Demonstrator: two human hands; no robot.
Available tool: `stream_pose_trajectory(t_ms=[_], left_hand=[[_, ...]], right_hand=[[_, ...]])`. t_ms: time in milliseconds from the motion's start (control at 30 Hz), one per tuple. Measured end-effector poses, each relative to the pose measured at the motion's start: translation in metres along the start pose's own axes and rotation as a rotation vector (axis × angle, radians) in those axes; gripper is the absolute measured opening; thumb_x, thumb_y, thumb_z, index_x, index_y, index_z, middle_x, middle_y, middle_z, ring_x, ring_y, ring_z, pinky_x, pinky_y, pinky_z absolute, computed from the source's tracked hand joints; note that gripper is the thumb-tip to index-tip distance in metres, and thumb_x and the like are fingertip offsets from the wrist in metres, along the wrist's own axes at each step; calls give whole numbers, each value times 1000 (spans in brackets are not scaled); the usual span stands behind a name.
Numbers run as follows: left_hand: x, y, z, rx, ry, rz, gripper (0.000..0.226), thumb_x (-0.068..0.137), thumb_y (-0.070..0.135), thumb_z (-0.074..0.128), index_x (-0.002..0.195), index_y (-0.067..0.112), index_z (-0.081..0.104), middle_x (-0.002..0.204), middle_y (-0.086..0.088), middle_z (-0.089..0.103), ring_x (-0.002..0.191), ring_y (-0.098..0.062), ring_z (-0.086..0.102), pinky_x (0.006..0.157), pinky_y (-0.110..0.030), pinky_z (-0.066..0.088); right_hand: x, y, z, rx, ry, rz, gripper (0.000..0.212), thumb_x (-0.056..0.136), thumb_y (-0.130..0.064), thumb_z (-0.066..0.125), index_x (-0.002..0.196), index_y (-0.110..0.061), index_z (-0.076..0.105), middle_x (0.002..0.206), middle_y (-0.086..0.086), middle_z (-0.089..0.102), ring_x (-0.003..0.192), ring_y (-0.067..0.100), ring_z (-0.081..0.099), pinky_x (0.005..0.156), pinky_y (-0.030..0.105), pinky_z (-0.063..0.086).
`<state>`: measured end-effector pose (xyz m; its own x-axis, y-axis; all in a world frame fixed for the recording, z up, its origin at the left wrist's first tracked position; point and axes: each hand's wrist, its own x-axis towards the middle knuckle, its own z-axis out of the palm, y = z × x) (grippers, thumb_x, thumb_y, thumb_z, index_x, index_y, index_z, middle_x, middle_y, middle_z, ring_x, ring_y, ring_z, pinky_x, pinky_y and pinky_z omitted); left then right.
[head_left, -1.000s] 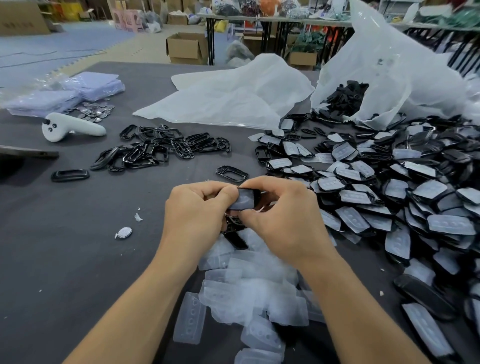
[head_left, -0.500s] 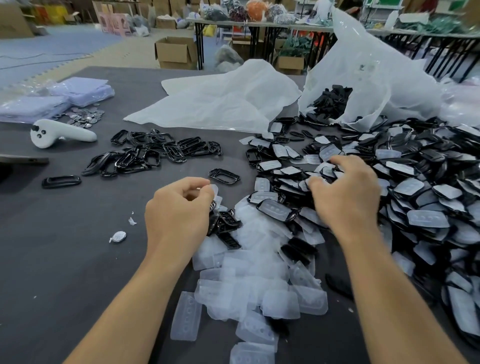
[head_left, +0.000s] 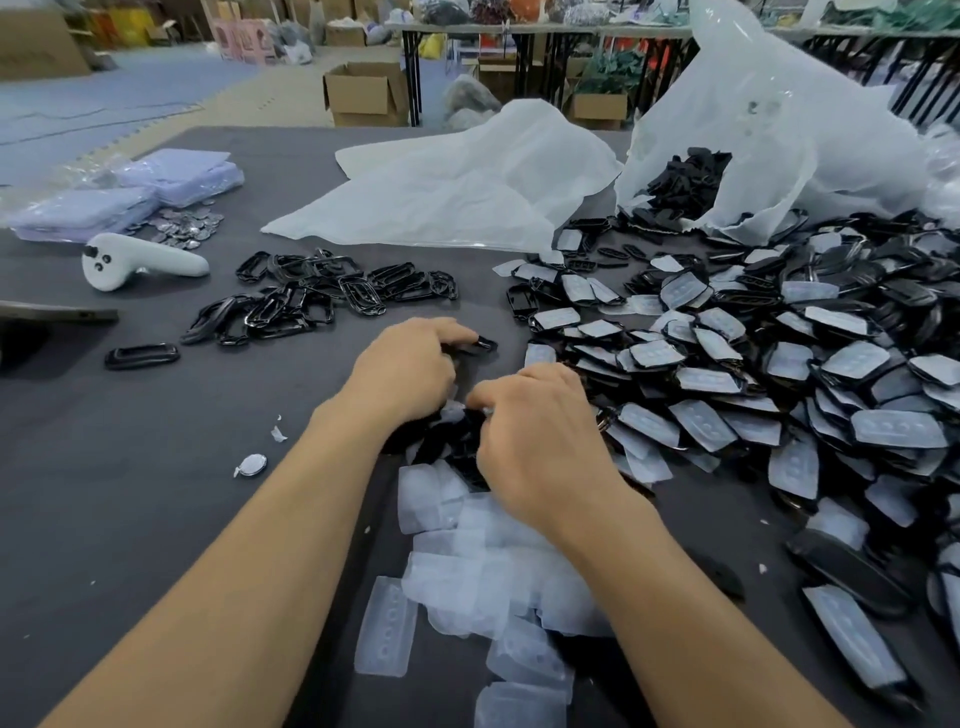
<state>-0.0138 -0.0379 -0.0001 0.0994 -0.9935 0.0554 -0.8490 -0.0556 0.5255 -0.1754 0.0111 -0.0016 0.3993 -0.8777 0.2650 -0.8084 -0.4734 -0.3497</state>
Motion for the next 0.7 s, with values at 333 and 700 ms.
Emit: stream_pose_trajectory(t_ms=[333,700], left_hand=[[-18,-2,-8,-214,506,-157,14,91,45,62,94,48,75,74,14,74,80,-19,72,74,-34,54],[-90,-20,-1,-587,426,-82,27,77,20,87,83,45,82,105,33,73,95,14,69,86,-6,50]], right_hand=[[-3,1,-1,203,58,49,32,87,-6,61,105,-26,78,106,3,66,121,21,45,108,16,18],[-7,-6,-7,165,111,32,8,86,-33,76,86,-26,80,88,-2,69,104,16,47,108,27,29]])
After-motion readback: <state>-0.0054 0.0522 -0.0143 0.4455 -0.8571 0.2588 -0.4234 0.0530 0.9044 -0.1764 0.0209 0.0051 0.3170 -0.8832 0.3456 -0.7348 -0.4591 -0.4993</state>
